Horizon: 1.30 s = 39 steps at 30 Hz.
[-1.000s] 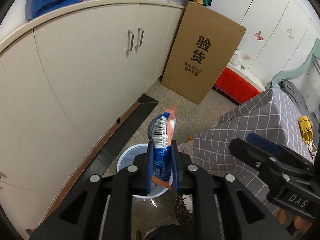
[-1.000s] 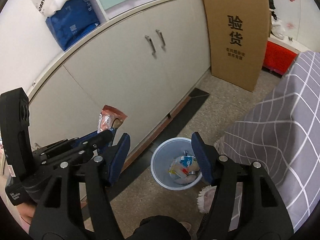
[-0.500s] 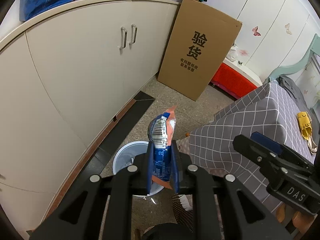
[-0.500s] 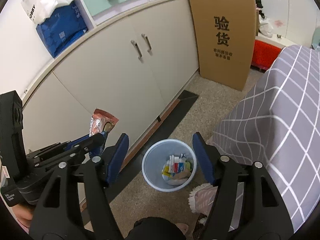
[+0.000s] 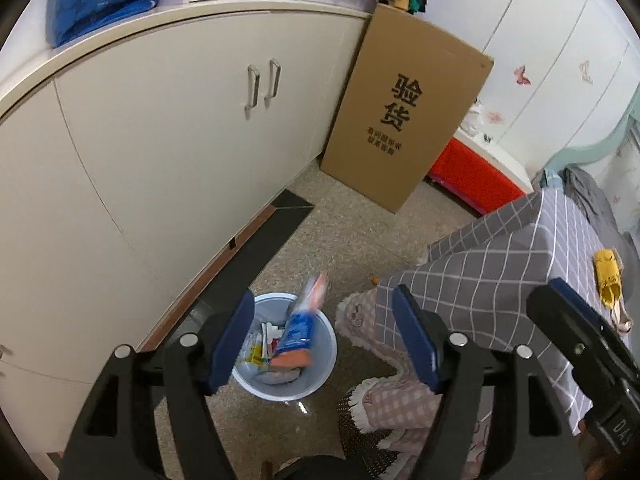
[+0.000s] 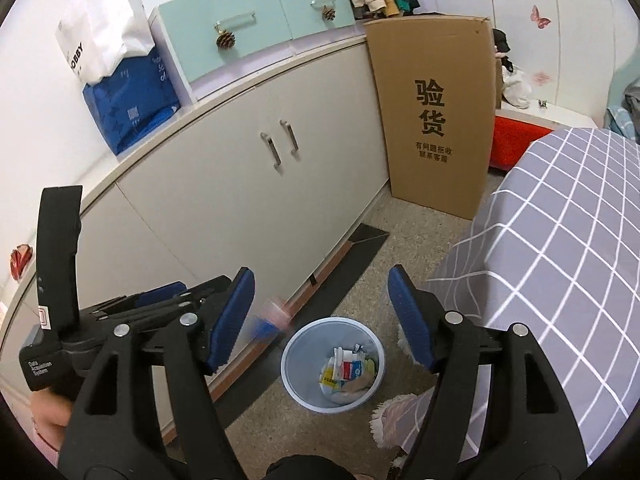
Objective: Collect trash
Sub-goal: 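Open the left gripper over the bin to drop the blue wrapper, then return both grippers to the table above the remaining trash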
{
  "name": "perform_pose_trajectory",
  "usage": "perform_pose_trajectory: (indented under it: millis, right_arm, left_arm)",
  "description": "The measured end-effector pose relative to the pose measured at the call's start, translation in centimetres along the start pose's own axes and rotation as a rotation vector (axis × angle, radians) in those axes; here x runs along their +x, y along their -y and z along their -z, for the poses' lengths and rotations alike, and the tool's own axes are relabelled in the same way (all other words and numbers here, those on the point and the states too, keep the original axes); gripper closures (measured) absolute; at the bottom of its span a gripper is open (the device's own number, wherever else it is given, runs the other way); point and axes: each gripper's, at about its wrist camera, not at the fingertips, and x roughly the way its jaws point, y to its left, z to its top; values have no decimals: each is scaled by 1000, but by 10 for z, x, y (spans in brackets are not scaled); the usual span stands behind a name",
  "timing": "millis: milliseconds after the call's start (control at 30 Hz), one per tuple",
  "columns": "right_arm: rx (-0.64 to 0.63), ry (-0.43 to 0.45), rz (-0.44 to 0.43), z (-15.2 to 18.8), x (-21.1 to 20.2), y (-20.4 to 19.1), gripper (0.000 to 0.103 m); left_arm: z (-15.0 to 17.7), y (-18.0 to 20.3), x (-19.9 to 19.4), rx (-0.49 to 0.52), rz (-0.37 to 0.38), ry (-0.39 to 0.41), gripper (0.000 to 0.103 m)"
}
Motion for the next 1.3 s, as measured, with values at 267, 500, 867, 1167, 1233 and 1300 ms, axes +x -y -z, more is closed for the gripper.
perform_pose_trajectory:
  millis: [267, 500, 867, 1167, 1233, 1300]
  right_arm:
    - [23, 42, 22, -3, -23, 9, 34]
    - [93, 101, 52, -4, -61, 42, 32]
    - [270, 214, 232, 13, -145, 156, 29]
    - [490, 265, 388, 50, -207, 266, 24]
    - [518, 266, 413, 55, -215, 285, 24]
    - [523, 266, 439, 58, -222, 298, 24]
  left_arm:
    - [6, 20, -27, 18, 41, 42, 33]
    - [10, 65, -54, 119, 53, 98, 32]
    - [31, 205, -59, 359, 170, 102, 32]
    - [57, 324, -35, 549, 251, 89, 31]
    - [61, 347, -28, 594, 248, 95, 31]
    - [63, 366, -18, 634, 249, 94, 31]
